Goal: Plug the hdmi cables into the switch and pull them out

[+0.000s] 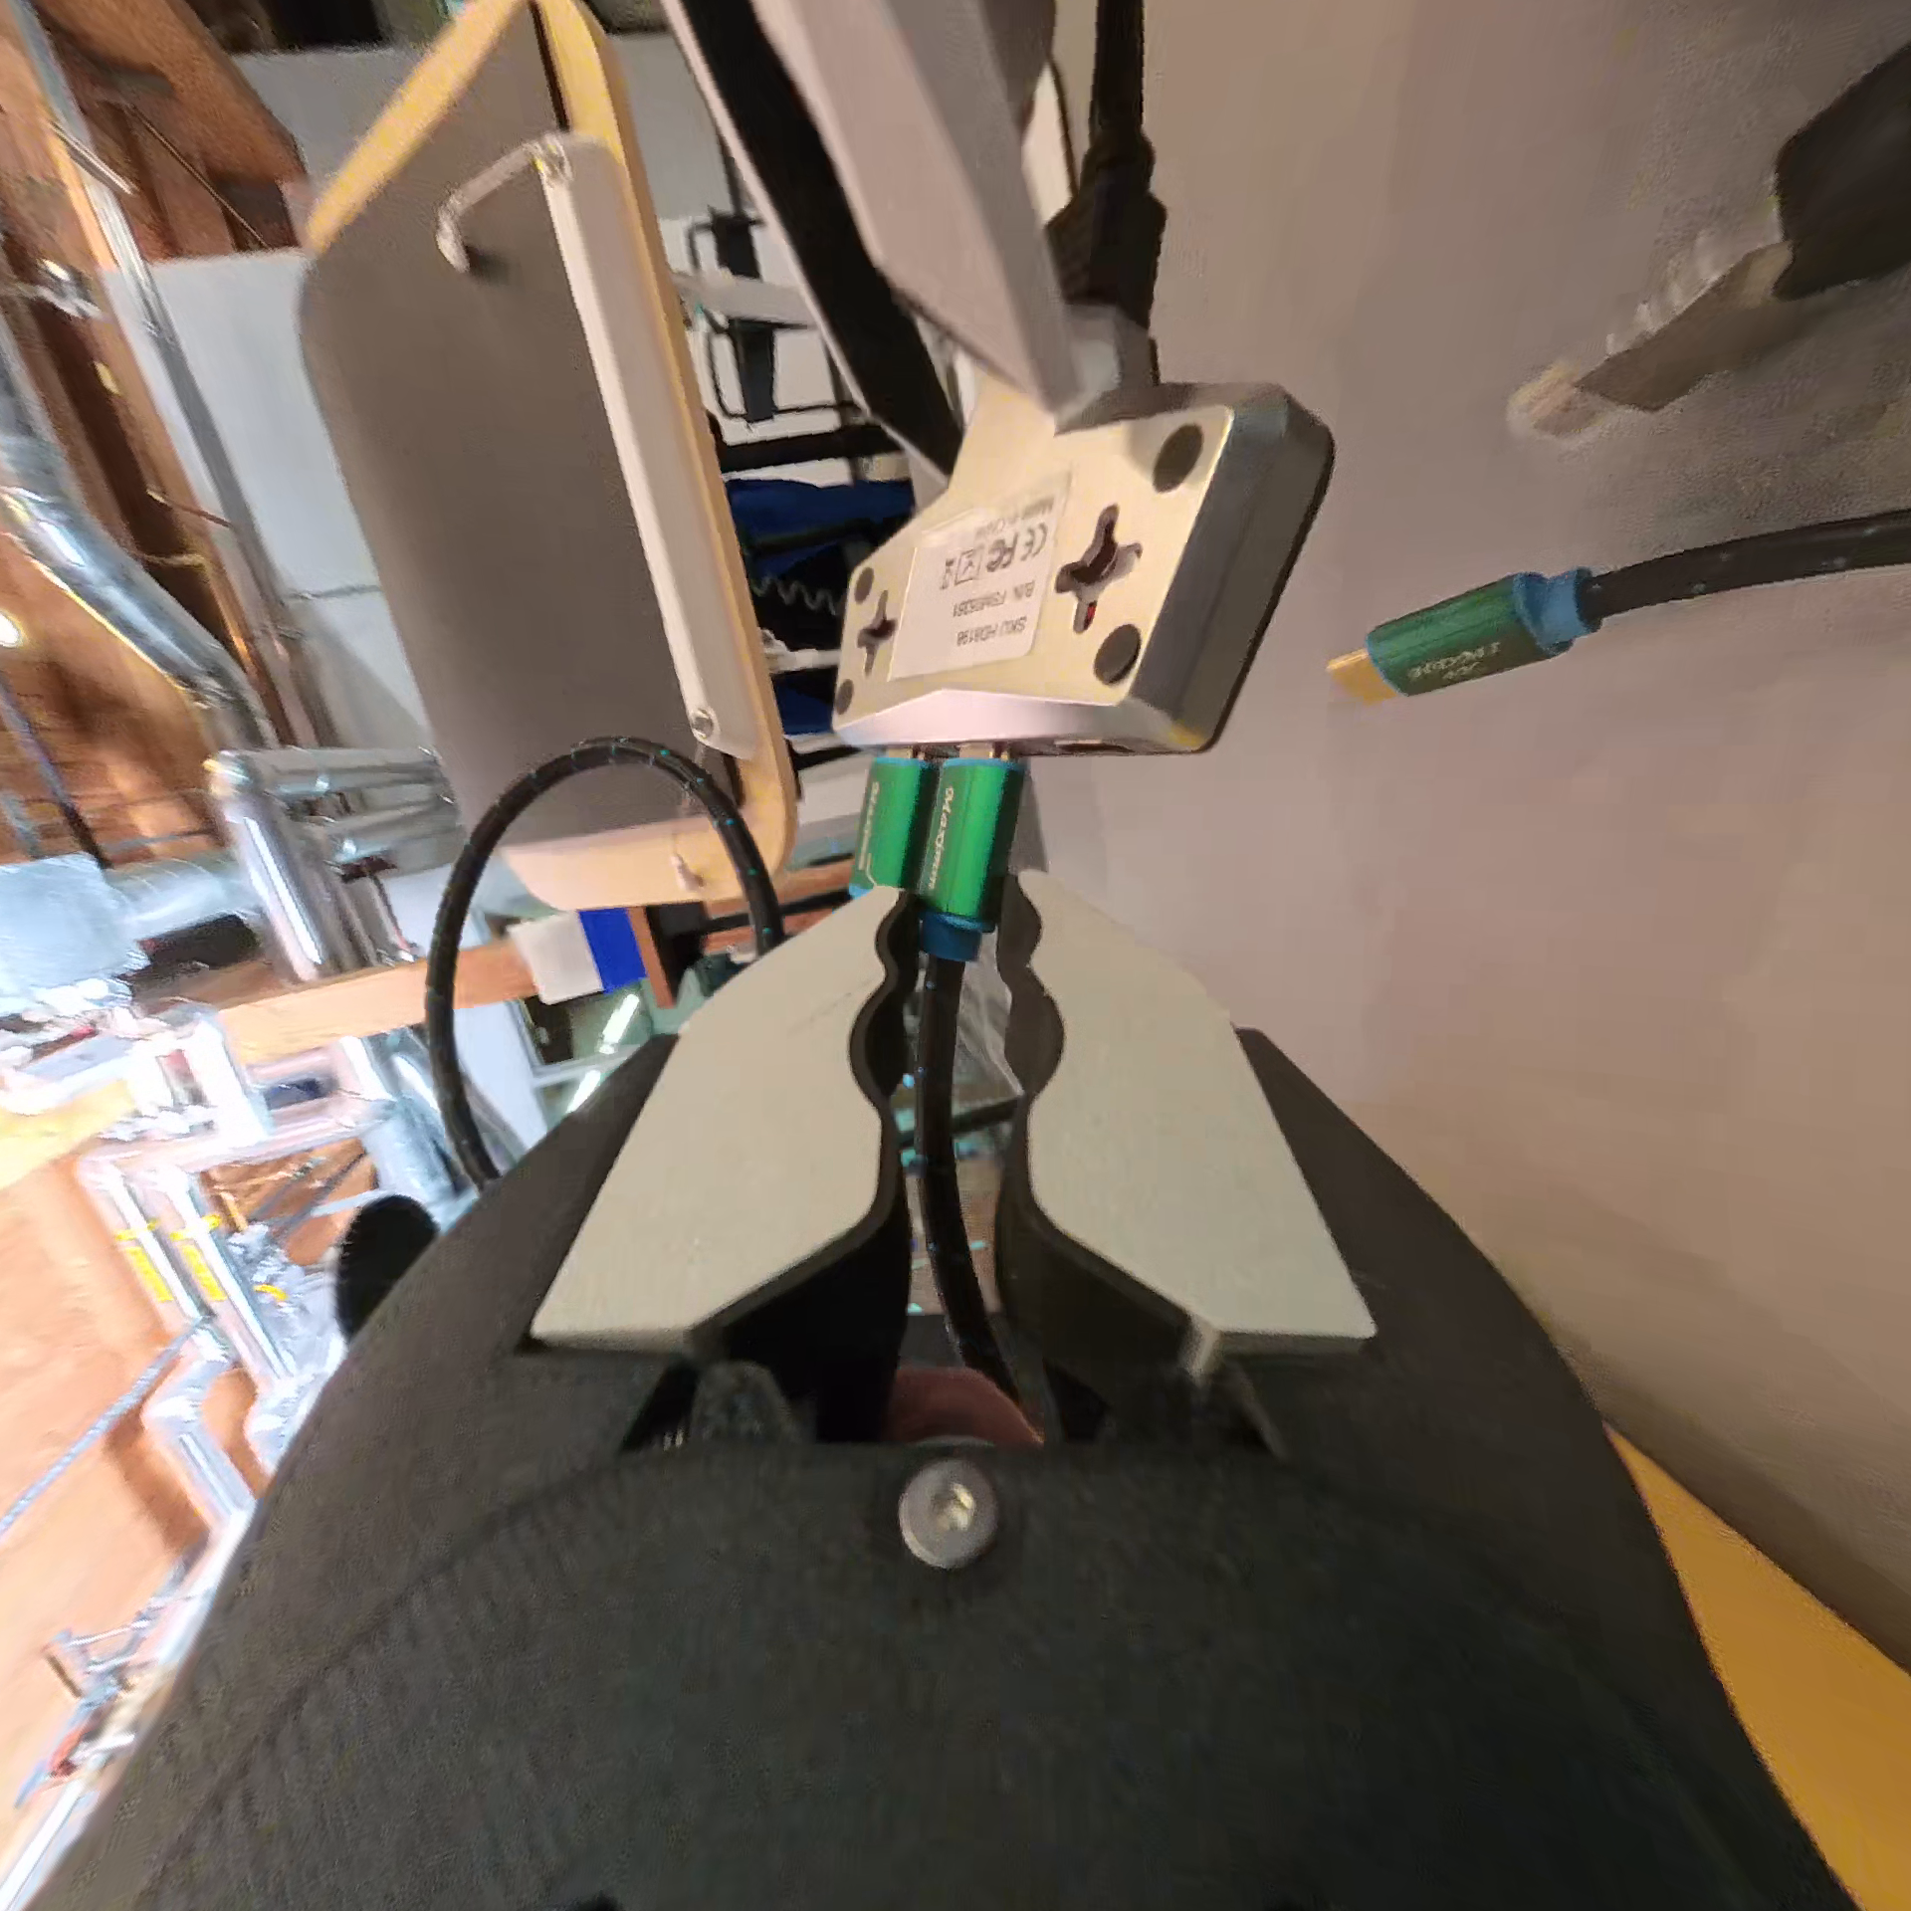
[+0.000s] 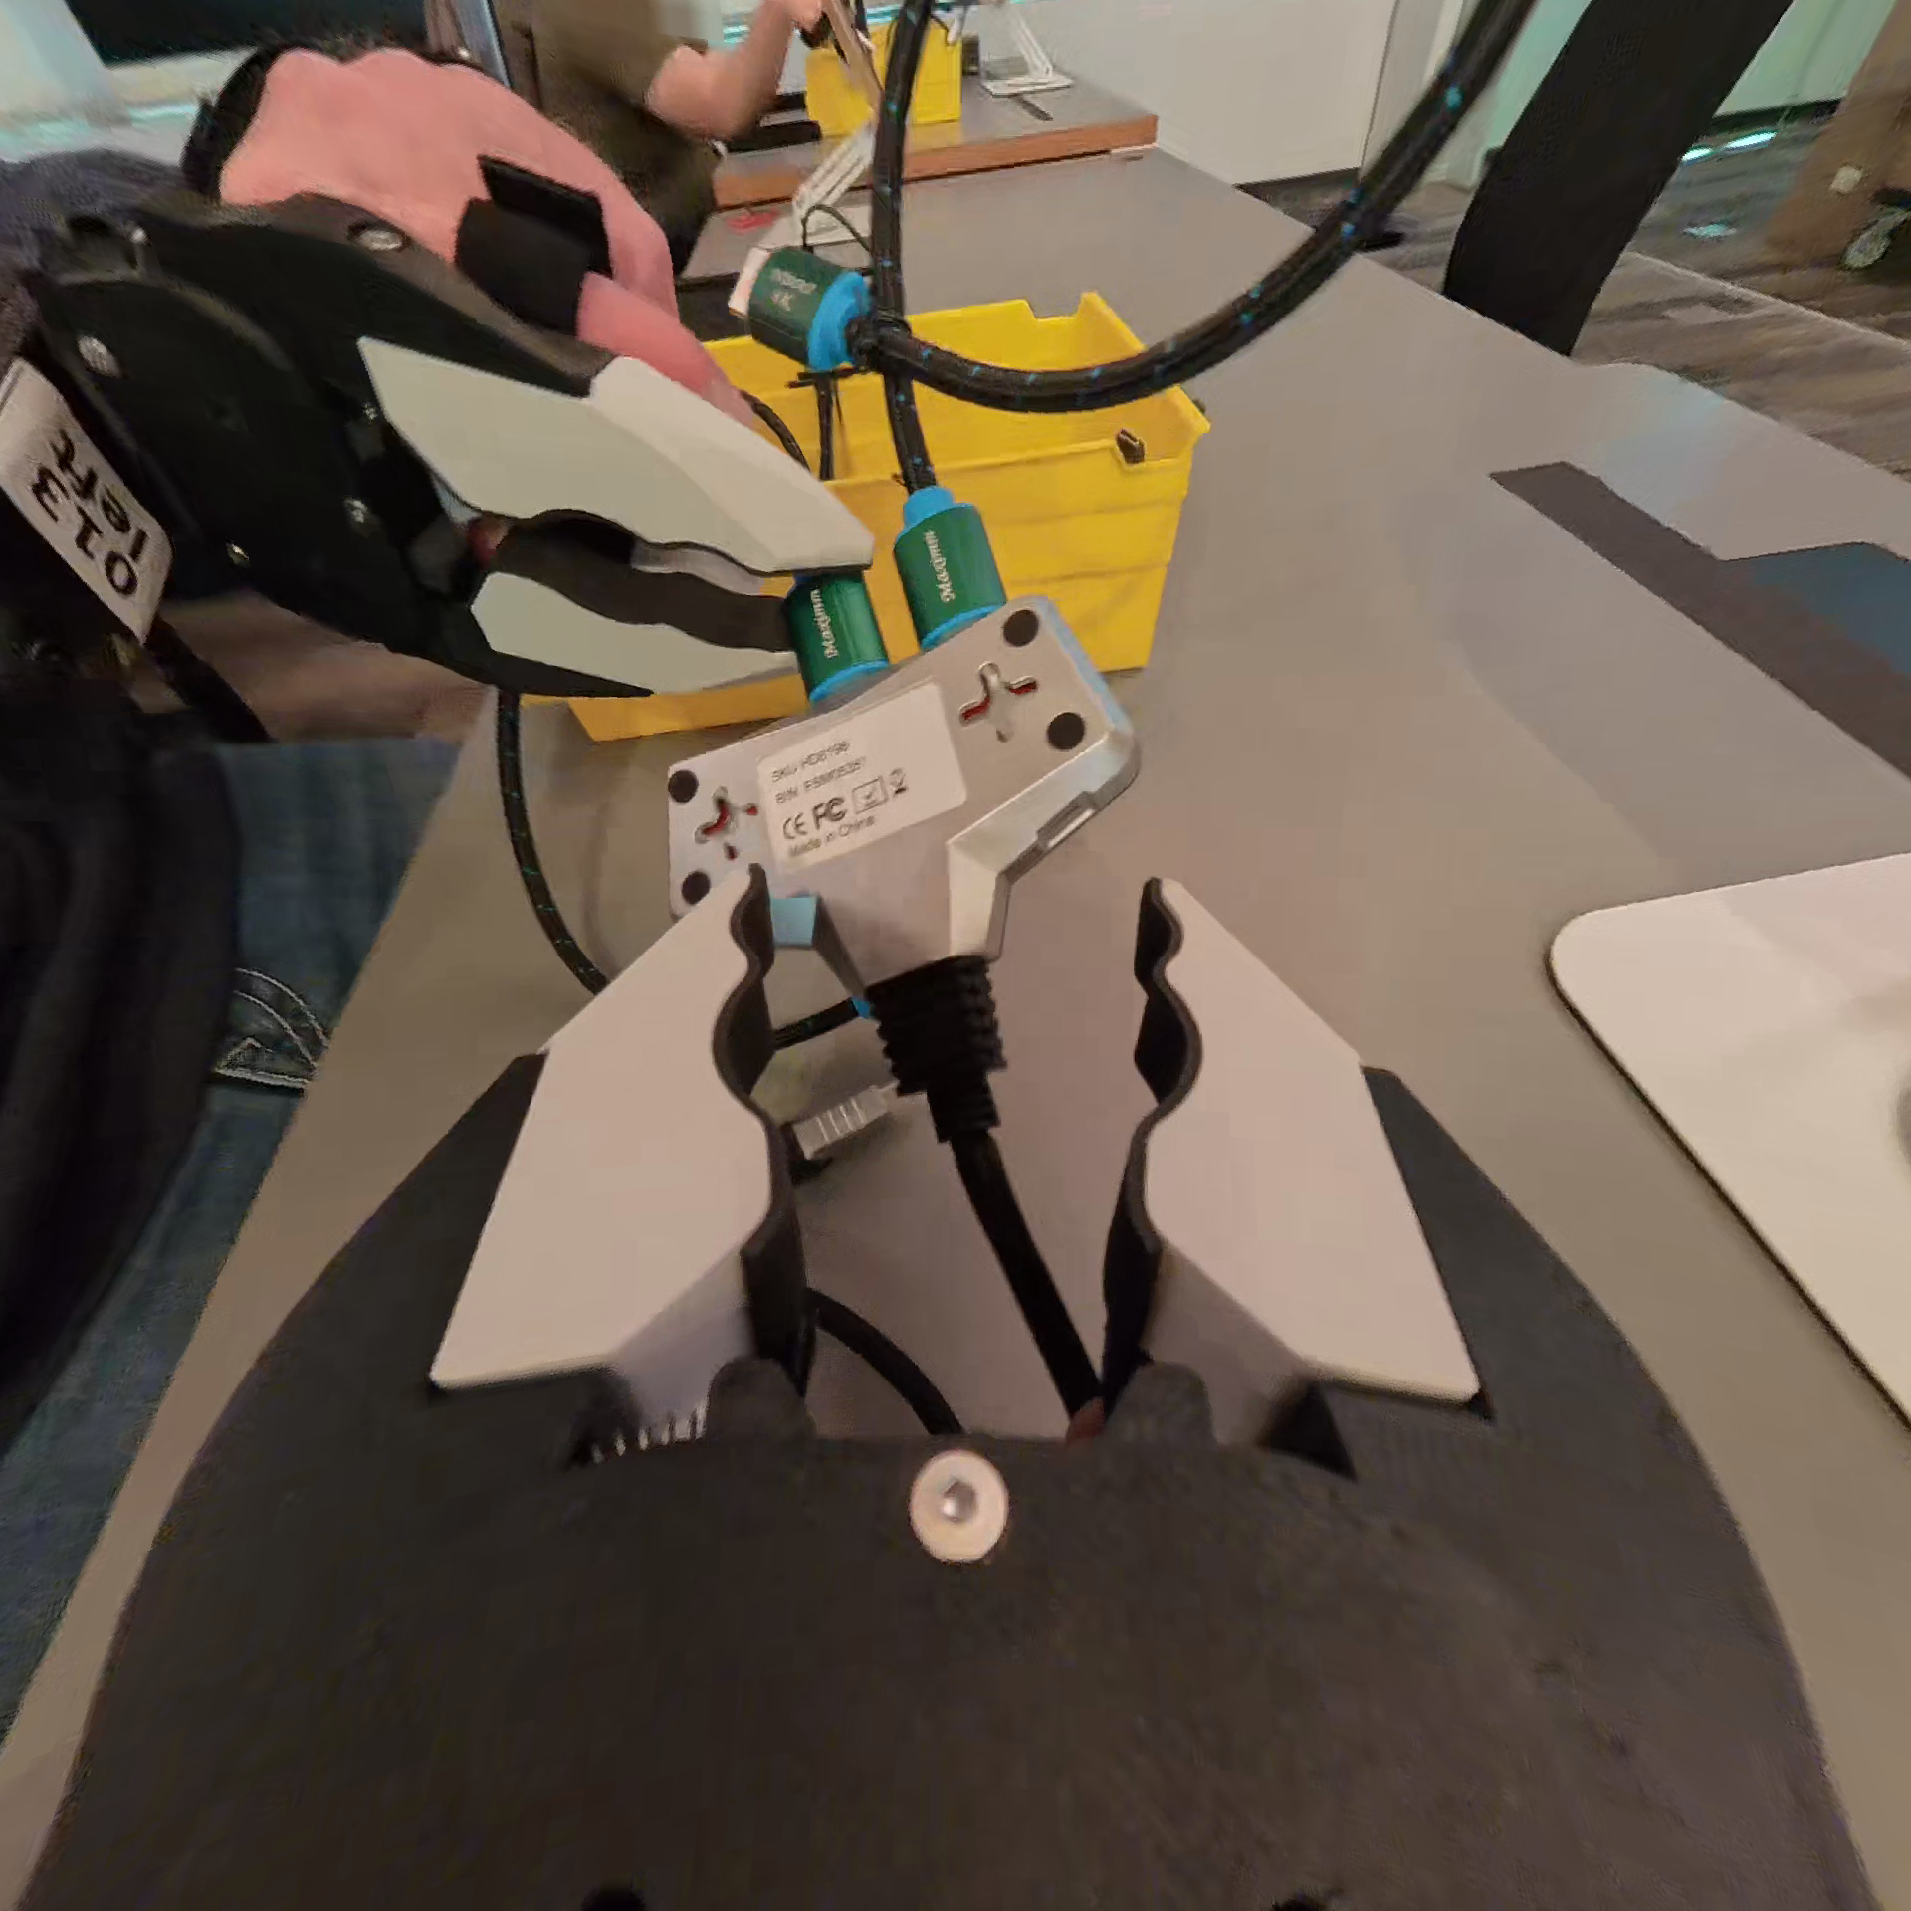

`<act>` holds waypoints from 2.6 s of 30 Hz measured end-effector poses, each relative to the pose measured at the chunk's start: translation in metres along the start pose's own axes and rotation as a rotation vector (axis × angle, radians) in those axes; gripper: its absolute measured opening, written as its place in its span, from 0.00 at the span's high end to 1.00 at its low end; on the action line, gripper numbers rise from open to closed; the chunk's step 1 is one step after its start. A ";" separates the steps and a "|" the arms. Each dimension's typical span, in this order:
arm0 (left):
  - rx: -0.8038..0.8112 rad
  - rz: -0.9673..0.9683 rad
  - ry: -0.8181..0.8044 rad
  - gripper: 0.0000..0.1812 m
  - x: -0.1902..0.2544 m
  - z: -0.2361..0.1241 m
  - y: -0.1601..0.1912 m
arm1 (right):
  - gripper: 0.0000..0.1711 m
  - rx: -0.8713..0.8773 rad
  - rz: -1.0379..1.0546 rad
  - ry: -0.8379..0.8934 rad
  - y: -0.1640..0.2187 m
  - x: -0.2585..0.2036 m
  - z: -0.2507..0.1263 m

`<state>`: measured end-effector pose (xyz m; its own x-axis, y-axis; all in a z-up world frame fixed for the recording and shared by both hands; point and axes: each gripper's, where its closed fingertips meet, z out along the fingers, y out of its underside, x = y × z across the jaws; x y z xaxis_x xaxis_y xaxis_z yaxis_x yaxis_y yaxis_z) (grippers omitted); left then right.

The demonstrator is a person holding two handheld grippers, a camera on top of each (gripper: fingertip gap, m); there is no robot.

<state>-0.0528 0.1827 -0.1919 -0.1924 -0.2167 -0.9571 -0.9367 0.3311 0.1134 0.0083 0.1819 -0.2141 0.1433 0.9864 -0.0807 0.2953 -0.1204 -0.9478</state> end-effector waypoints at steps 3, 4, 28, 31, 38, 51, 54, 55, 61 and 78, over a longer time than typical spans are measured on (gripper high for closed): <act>0.059 0.079 -0.059 0.93 -0.008 -0.007 -0.012 | 0.65 -0.039 0.059 -0.123 0.005 -0.013 0.001; 0.083 0.108 -0.080 0.92 -0.010 -0.009 -0.018 | 0.65 -0.053 0.078 -0.175 0.007 -0.021 0.002; 0.182 -0.209 -0.386 0.86 -0.121 -0.073 -0.009 | 0.89 0.202 -0.040 0.203 -0.113 -0.019 -0.090; 0.164 -0.221 -0.361 0.86 -0.114 -0.076 -0.006 | 0.90 0.258 -0.087 0.309 -0.143 -0.020 -0.130; 0.115 -0.246 -0.283 0.85 -0.084 -0.069 0.006 | 0.89 0.310 -0.203 0.534 -0.202 -0.013 -0.232; 0.083 -0.290 -0.189 0.85 -0.049 -0.054 0.015 | 0.89 0.363 -0.444 0.901 -0.298 0.019 -0.399; 0.074 -0.302 -0.170 0.85 -0.043 -0.052 0.018 | 0.89 0.374 -0.459 0.928 -0.298 0.021 -0.429; 0.073 -0.305 -0.165 0.85 -0.041 -0.051 0.019 | 0.89 0.369 -0.443 0.935 -0.292 0.025 -0.437; 0.067 -0.308 -0.143 0.85 -0.032 -0.049 0.021 | 0.89 0.319 -0.373 0.950 -0.204 0.068 -0.453; 0.070 -0.283 -0.084 0.85 -0.012 -0.039 0.012 | 0.89 -0.105 -0.038 0.726 0.047 0.105 -0.381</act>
<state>-0.0732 0.1533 -0.1687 0.1006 -0.2338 -0.9671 -0.9268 0.3315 -0.1766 0.3974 0.2374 -0.1492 0.7104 0.6716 0.2107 0.3958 -0.1336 -0.9086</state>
